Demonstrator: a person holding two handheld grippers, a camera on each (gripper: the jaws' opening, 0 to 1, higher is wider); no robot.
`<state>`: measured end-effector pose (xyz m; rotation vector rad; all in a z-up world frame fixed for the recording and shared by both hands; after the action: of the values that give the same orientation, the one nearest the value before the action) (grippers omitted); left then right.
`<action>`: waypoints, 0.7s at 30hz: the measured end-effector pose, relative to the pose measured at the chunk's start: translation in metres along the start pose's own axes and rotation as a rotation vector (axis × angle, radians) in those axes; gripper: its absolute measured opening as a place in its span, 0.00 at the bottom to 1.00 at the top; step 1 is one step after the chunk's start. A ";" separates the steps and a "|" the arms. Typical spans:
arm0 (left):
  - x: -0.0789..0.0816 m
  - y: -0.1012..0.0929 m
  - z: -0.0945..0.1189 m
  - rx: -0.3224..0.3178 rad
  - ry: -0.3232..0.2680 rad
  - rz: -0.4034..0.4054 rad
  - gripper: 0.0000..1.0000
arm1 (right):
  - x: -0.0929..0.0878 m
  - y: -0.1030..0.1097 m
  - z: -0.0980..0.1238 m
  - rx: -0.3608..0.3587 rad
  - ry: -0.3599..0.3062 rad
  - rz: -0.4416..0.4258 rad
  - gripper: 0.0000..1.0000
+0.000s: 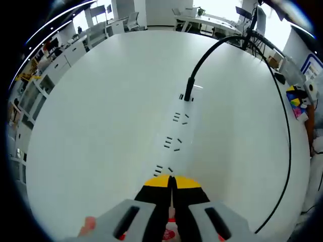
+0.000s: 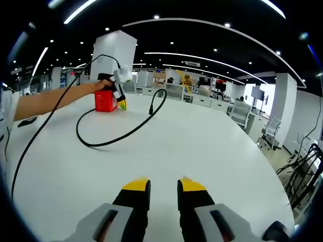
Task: Locate the USB plug end of the data cable currently connected to the USB port on the desk. Grip the plug, withdraw it from the port, and place it onto the desktop.
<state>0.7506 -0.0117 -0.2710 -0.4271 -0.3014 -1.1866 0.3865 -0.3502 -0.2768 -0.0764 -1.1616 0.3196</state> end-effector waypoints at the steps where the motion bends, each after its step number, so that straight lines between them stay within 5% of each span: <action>1: 0.000 0.000 0.000 0.000 0.000 0.000 0.02 | 0.000 0.000 0.000 0.000 0.000 -0.001 0.24; 21: -0.001 -0.001 0.000 0.001 -0.004 -0.003 0.02 | 0.000 -0.001 -0.001 0.000 -0.001 0.000 0.24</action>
<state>0.7496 -0.0110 -0.2712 -0.4289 -0.3060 -1.1883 0.3878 -0.3511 -0.2768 -0.0765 -1.1628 0.3198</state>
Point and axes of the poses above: the point that each gripper's makers call its tool centre point, and the gripper's own axes: z roughly backward along the fingers, y roughly to its left, x roughly out of its top, the point moved 8 cm from there along z, roughly backward along the fingers, and after that the axes turned 9 degrees about -x, right-handed, at the moved point
